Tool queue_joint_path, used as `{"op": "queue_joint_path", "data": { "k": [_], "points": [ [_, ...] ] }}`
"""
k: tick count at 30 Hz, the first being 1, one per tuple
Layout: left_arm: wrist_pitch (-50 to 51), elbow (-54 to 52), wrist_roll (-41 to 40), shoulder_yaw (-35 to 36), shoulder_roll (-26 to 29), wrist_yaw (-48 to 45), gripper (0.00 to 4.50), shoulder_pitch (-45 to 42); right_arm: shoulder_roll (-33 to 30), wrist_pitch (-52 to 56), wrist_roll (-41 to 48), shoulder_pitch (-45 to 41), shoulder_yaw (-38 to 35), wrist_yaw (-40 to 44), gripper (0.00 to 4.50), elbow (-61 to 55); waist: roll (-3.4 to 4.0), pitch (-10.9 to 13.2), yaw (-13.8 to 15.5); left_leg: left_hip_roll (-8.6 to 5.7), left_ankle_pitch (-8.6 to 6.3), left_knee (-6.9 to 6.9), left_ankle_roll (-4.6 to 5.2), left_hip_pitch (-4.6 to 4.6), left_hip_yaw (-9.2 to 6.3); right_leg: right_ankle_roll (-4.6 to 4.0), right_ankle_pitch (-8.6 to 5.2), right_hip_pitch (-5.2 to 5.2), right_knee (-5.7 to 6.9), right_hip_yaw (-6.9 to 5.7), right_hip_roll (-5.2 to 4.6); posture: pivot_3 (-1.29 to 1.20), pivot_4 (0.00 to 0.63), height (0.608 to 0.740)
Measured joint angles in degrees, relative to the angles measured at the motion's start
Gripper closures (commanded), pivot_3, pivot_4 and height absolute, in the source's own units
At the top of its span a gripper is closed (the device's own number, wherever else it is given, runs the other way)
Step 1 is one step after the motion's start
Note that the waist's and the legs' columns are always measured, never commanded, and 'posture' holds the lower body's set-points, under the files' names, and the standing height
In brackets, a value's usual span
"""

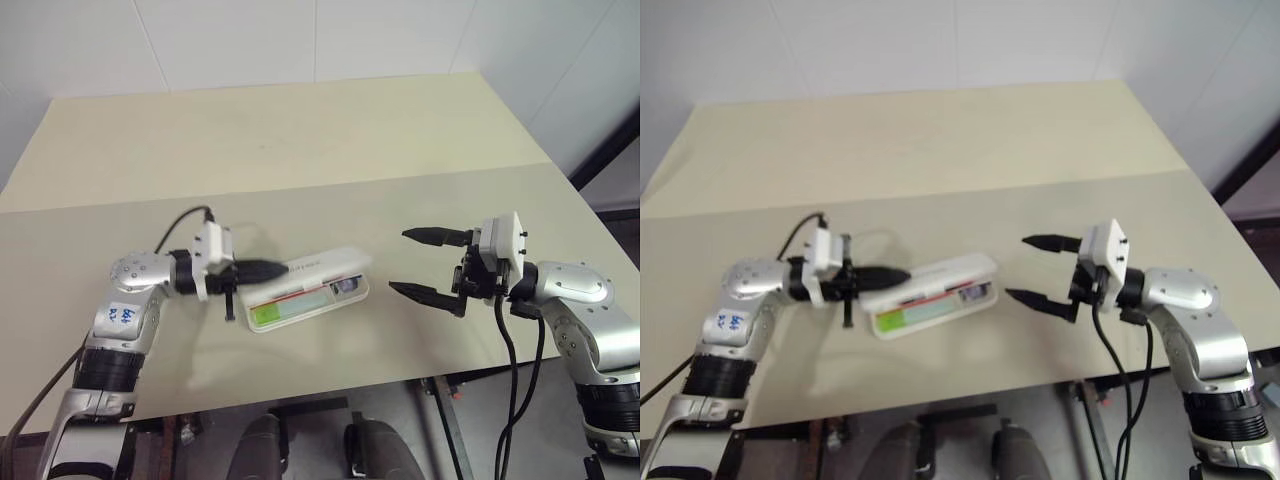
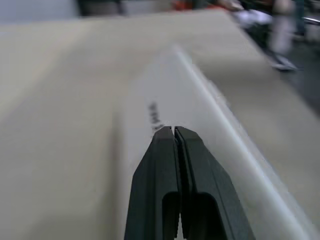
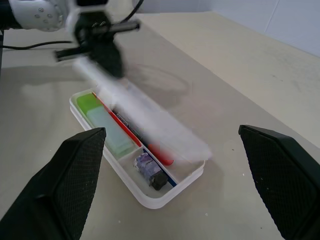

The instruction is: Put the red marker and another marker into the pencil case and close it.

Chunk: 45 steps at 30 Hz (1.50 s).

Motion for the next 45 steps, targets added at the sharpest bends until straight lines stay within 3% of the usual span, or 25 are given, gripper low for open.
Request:
{"op": "queue_joint_path", "data": {
  "k": [6,13,30,36,41,45],
  "points": [
    [6.34,-2.77,0.93,-2.88,1.9,-0.5,4.48,1.1,0.0,0.07,0.0,1.33,-0.01,-1.06,0.0,-0.81,0.01,0.0,0.14,-0.01,-0.02,0.0,0.05,0.0,-0.07,-0.02,0.0,0.04,-0.02,0.3,-0.03,0.0,0.15,0.74],
    [6.22,-3.05,4.21,-5.35,-0.2,5.76,4.48,1.1,-0.01,0.29,0.05,3.31,-0.13,-2.88,0.0,-2.74,0.06,-0.03,0.19,-0.01,0.0,0.03,0.11,0.06,-0.09,-0.03,0.01,0.12,0.01,0.31,-0.04,0.0,0.15,0.74],
    [14.57,-8.68,4.48,-4.32,-0.76,11.75,4.48,2.81,0.3,0.44,0.01,2.96,0.22,-3.79,0.0,-3.05,0.22,-0.13,-0.04,0.03,0.2,-0.18,0.22,0.09,-0.03,-0.07,0.35,0.08,-0.23,0.43,-0.05,0.0,0.15,0.74],
    [18.61,-9.19,-2.06,1.79,-1.99,13.32,4.48,6.44,1.57,-0.35,-0.65,-0.39,2.21,-1.95,0.0,0.6,0.17,-0.09,-0.02,0.06,0.22,-0.23,0.18,0.01,-0.02,-0.08,0.34,-0.04,-0.24,0.39,-0.01,0.0,0.15,0.74],
    [19.5,-12.16,-8.11,12.19,1.68,13.09,4.48,10.77,2.24,-2.36,-0.9,-2.67,2.35,0.57,0.0,4.8,0.14,-0.06,-0.1,0.06,0.21,-0.26,0.17,0.01,-0.01,-0.08,0.34,-0.03,-0.3,0.38,-0.02,0.0,0.15,0.74],
    [18.98,-13.36,-10.42,19.12,4.02,13.1,3.52,13.71,2.42,-3.34,-0.73,-3.76,2.19,2.24,0.0,7.13,0.15,-0.05,-0.04,0.06,0.2,-0.28,0.17,0.01,-0.01,-0.09,0.34,-0.02,-0.33,0.38,-0.02,0.0,0.15,0.74]
  ]
}}
